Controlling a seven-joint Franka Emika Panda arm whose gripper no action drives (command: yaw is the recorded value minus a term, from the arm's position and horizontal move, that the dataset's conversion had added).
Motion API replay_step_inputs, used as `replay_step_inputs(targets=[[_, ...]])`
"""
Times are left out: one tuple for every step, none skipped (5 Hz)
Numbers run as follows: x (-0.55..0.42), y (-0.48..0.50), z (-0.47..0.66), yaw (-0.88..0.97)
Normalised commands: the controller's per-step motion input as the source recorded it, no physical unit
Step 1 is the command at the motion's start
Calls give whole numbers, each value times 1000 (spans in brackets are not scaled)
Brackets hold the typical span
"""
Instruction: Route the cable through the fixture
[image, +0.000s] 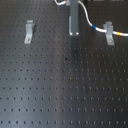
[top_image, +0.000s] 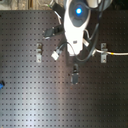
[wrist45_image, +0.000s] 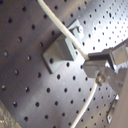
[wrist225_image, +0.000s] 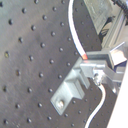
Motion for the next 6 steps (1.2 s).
replay_step_inputs(targets=[[-158, 387, 187, 374], [-2, 291, 222, 348], [-1, 7, 281, 0], [-26, -244, 131, -263], [-11, -227, 66, -203], [-56, -160, 98, 0]])
